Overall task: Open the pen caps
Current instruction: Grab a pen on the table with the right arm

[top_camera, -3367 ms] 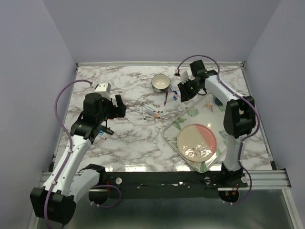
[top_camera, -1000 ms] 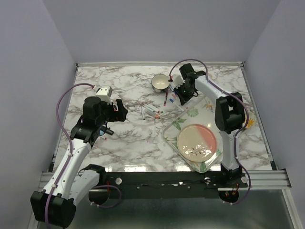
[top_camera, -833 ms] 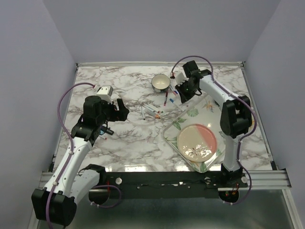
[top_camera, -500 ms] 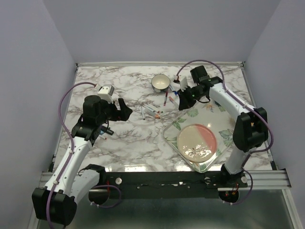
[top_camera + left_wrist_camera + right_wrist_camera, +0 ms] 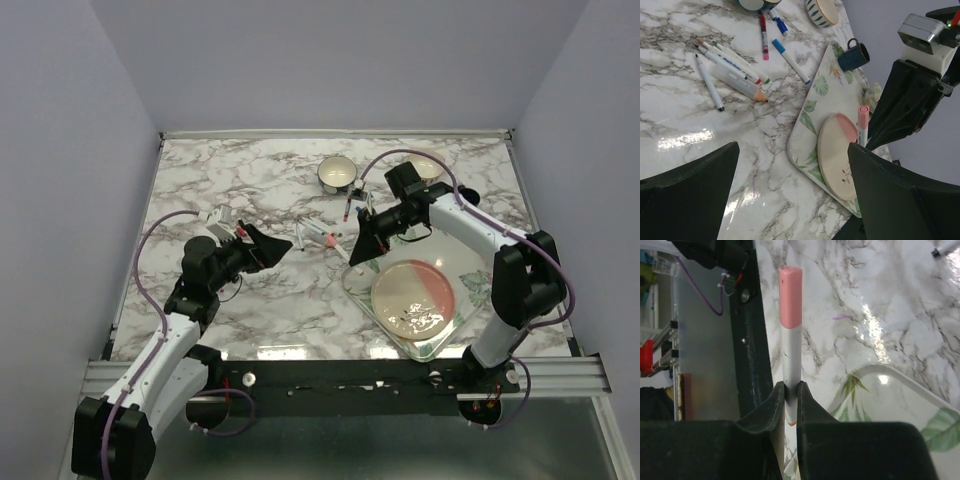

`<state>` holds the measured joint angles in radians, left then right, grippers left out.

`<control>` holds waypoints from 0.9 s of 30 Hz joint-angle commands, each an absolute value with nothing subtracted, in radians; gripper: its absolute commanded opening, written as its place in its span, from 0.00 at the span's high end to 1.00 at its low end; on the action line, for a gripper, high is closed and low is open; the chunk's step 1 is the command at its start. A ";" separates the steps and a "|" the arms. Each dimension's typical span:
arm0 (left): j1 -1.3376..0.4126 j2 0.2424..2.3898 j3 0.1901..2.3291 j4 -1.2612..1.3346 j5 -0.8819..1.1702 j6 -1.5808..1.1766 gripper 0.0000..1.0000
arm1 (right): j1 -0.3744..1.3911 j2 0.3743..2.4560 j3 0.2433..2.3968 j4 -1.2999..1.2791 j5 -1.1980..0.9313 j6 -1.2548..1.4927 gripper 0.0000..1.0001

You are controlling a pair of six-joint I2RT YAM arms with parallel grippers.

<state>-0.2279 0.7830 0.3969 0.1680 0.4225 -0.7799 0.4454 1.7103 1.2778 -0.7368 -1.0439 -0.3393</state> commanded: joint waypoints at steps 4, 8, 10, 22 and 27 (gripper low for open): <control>-0.348 0.730 0.288 0.405 0.258 -0.988 0.02 | 0.500 1.746 1.281 -0.716 -1.161 -0.333 0.99; -0.382 0.732 0.267 0.437 0.213 -1.014 0.03 | 0.514 1.752 1.284 -0.719 -1.161 -0.341 0.99; -0.397 0.730 0.264 0.448 0.198 -1.025 0.03 | 0.517 1.753 1.284 -0.721 -1.163 -0.341 0.99; -0.466 0.750 0.265 0.486 0.109 -1.043 0.04 | 0.523 1.758 1.287 -0.726 -1.158 -0.344 0.99; -0.495 0.767 0.278 0.497 0.087 -1.043 0.05 | 0.525 1.758 1.289 -0.729 -1.158 -0.347 0.99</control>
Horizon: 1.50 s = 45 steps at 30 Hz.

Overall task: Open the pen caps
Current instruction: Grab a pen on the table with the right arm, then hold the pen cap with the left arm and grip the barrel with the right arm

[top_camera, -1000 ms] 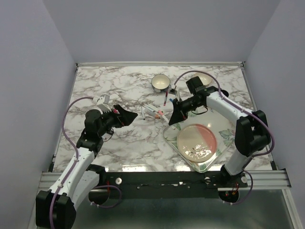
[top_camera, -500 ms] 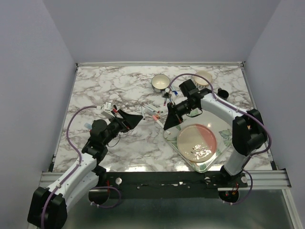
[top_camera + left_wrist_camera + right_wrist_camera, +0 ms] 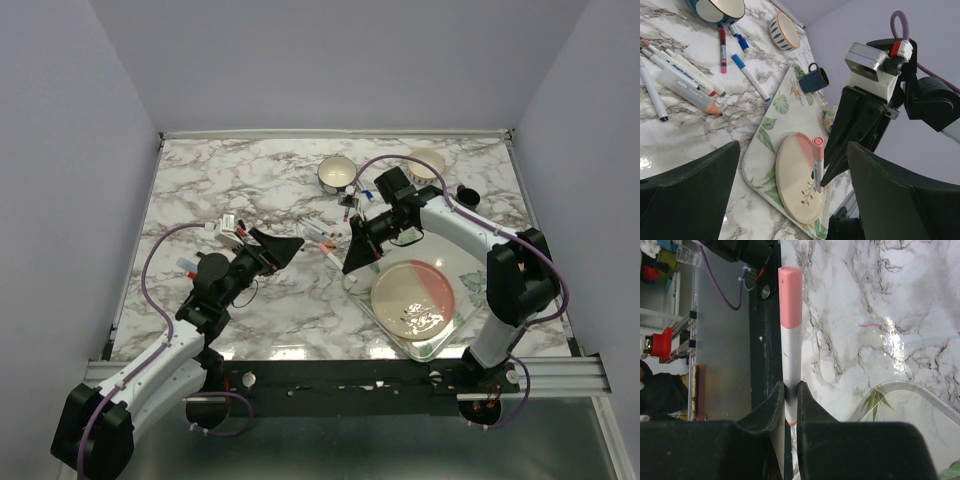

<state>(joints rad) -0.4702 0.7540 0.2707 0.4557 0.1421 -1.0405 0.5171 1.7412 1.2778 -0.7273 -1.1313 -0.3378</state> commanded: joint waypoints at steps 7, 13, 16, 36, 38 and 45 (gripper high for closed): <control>-0.529 0.788 0.287 0.512 0.055 -1.040 0.05 | 0.523 1.758 1.292 -0.730 -1.158 -0.348 0.99; -0.561 0.818 0.304 0.541 0.023 -1.035 0.05 | 0.523 1.756 1.292 -0.732 -1.157 -0.350 0.99; -0.583 0.847 0.316 0.557 0.012 -1.032 0.07 | 0.523 1.758 1.292 -0.730 -1.157 -0.348 0.99; -0.738 1.049 0.397 0.661 -0.086 -1.046 0.38 | 0.523 1.755 1.296 -0.738 -1.166 -0.351 0.99; -0.738 1.061 0.402 0.672 -0.084 -1.046 0.49 | 0.522 1.755 1.296 -0.738 -1.166 -0.353 1.00; -0.741 1.081 0.416 0.678 -0.057 -1.035 0.64 | 0.523 1.753 1.298 -0.741 -1.169 -0.356 0.99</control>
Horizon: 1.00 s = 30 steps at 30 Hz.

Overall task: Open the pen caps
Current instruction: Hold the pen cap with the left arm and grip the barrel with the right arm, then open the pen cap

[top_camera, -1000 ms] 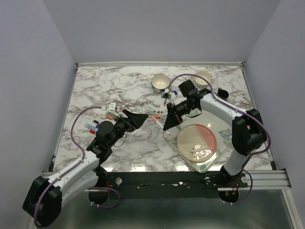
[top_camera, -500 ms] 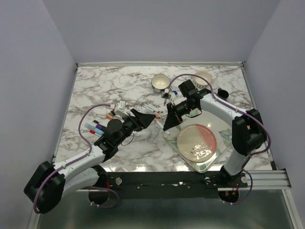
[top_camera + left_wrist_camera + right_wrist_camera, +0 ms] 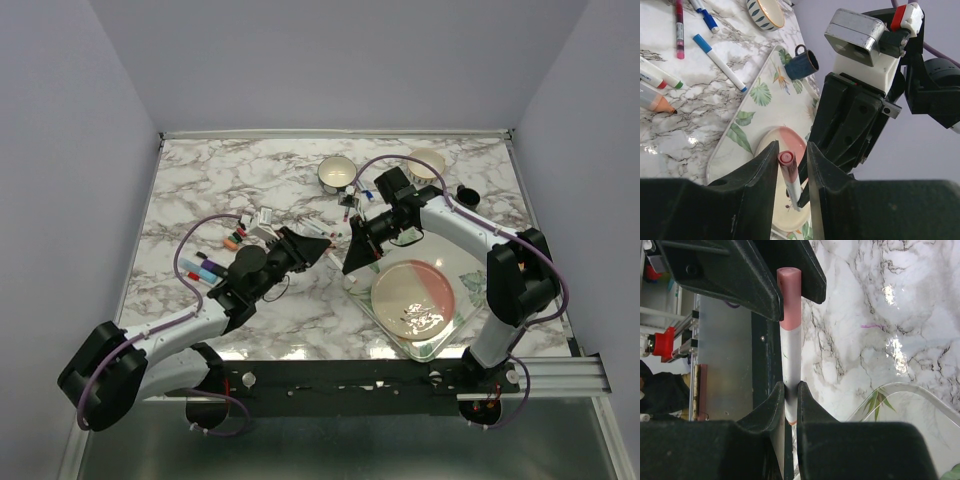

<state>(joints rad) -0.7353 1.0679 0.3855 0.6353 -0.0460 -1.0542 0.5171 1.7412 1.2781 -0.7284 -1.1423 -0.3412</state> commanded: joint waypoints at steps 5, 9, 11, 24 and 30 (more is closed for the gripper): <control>-0.742 1.095 0.422 0.686 -0.029 -1.034 0.65 | 0.523 1.750 1.301 -0.742 -1.169 -0.356 0.99; -0.744 1.100 0.422 0.692 -0.022 -1.034 0.72 | 0.523 1.747 1.299 -0.742 -1.170 -0.357 0.99; -0.744 1.098 0.422 0.695 -0.020 -1.032 0.79 | 0.523 1.747 1.298 -0.742 -1.170 -0.356 0.99; -0.744 1.092 0.407 0.724 -0.037 -1.045 1.00 | 0.523 1.747 1.293 -0.730 -1.172 -0.345 0.63; -0.744 1.103 0.405 0.738 -0.037 -1.052 1.00 | 0.522 1.752 1.292 -0.729 -1.180 -0.341 0.53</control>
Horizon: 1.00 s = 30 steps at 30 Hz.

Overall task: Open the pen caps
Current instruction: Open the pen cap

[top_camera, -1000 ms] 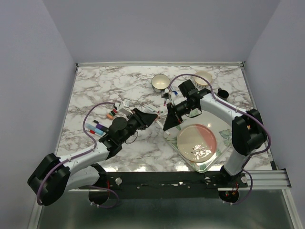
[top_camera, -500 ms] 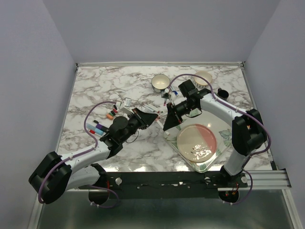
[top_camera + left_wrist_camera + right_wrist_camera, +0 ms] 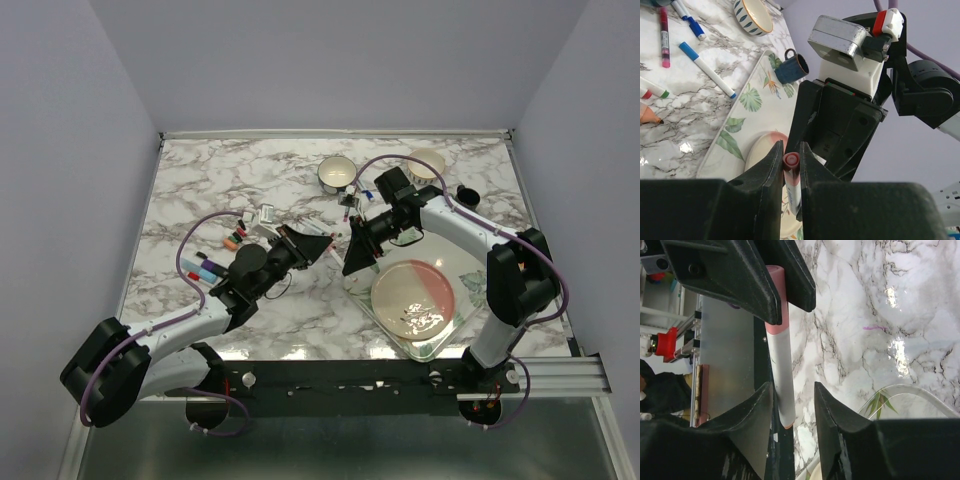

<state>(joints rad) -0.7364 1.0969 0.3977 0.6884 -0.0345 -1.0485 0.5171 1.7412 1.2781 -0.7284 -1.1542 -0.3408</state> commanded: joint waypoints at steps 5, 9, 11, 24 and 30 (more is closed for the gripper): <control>-0.745 1.117 0.407 0.750 -0.035 -1.058 1.00 | 0.523 1.756 1.290 -0.727 -1.189 -0.336 0.46; -0.746 1.135 0.408 0.784 -0.031 -1.069 1.00 | 0.523 1.756 1.292 -0.726 -1.189 -0.336 0.46; -0.747 1.144 0.410 0.790 -0.028 -1.071 1.00 | 0.523 1.755 1.292 -0.726 -1.190 -0.334 0.46; -0.749 1.170 0.405 0.831 -0.031 -1.083 1.00 | 0.523 1.761 1.296 -0.732 -1.209 -0.328 0.86; -0.619 1.108 0.368 0.833 -0.058 -1.065 1.00 | 0.546 1.752 1.302 -0.752 -1.207 -0.325 0.99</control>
<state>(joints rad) -0.7258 1.1625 0.3927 0.7948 -0.0299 -1.0859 0.5179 1.7412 1.2781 -0.7296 -1.1835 -0.3237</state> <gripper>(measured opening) 0.216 0.184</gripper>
